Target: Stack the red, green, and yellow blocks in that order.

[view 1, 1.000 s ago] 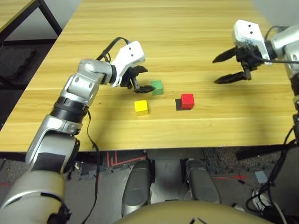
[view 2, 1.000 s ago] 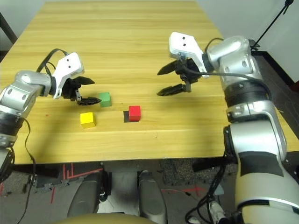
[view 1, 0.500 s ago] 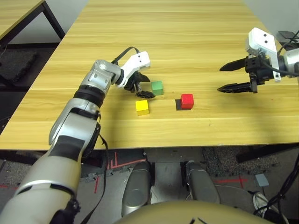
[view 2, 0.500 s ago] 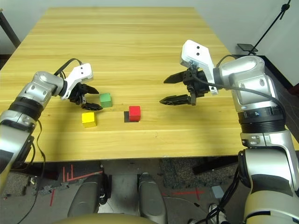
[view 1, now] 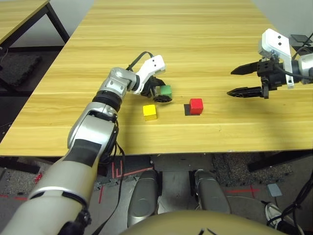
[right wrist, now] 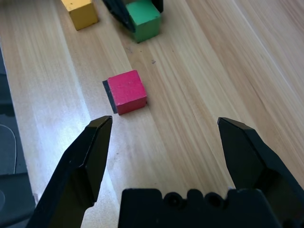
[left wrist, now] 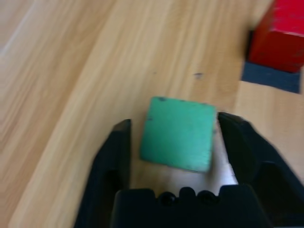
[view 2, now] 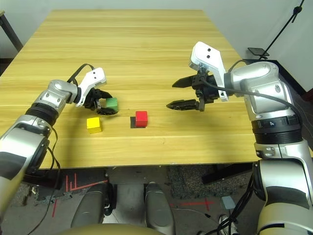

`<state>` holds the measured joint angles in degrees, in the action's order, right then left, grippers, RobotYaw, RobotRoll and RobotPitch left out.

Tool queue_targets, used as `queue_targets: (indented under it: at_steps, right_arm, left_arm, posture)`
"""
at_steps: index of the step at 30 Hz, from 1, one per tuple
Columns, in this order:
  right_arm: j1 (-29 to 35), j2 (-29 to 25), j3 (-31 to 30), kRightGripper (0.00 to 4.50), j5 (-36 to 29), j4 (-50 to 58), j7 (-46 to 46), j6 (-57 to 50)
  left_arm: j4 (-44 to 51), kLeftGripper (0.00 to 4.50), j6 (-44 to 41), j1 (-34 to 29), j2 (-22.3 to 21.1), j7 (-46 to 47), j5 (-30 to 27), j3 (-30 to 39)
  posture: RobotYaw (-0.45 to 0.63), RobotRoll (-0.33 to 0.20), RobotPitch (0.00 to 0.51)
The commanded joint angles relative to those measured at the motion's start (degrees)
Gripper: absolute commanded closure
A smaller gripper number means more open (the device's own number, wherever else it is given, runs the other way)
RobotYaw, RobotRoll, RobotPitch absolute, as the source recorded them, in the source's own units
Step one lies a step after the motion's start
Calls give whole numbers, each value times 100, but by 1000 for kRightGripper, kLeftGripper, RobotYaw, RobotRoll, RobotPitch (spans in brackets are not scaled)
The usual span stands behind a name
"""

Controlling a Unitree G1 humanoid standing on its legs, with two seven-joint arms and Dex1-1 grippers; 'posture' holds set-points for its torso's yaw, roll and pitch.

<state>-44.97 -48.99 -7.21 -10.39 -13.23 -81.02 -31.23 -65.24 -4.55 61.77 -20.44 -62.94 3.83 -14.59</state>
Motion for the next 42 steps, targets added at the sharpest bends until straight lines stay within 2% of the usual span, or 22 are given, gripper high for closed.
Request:
queue_targets:
  at_steps: [1, 2, 5, 9, 14, 19, 30, 42]
  right_arm:
    - [281, 106, 109, 0, -140, -562, -174, 693]
    - [342, 152, 162, 0, -196, -726, -223, 843]
    - [421, 256, 287, 0, -338, -1169, -377, 1189]
    - [405, 287, 363, 0, -384, -1973, -809, 1923]
    - [214, 457, 472, 0, -375, -2873, -1016, 2483]
    - [163, 530, 482, 0, -364, -3044, -1017, 2616]
    - [386, 569, 567, 0, -513, -2473, -878, 2269]
    - [645, 550, 720, 0, -579, -1982, -730, 1926]
  left_arm:
    - [91, 2352, -87, 57, -1, 23, 78, 72]
    - [190, 2483, -137, 75, -21, -16, 76, 80]
    - [577, 2480, -386, 97, -87, -172, 42, 92]
    - [1751, 2480, -1180, -43, -157, -552, -154, 99]
    - [3502, 2480, -2345, -408, -6, -772, -482, -24]
    - [4287, 2480, -2968, -601, 186, -722, -628, -187]
    - [4224, 2480, -2834, -846, 422, -600, -672, -515]
    - [3791, 2480, -2515, -836, 551, -559, -682, -525]
  posture:
    - [140, -107, 80]
    - [144, -106, 81]
    - [163, -102, 81]
    - [179, -97, 80]
    - [181, -86, 78]
    - [164, -79, 81]
    - [108, -74, 98]
    - [78, -72, 115]
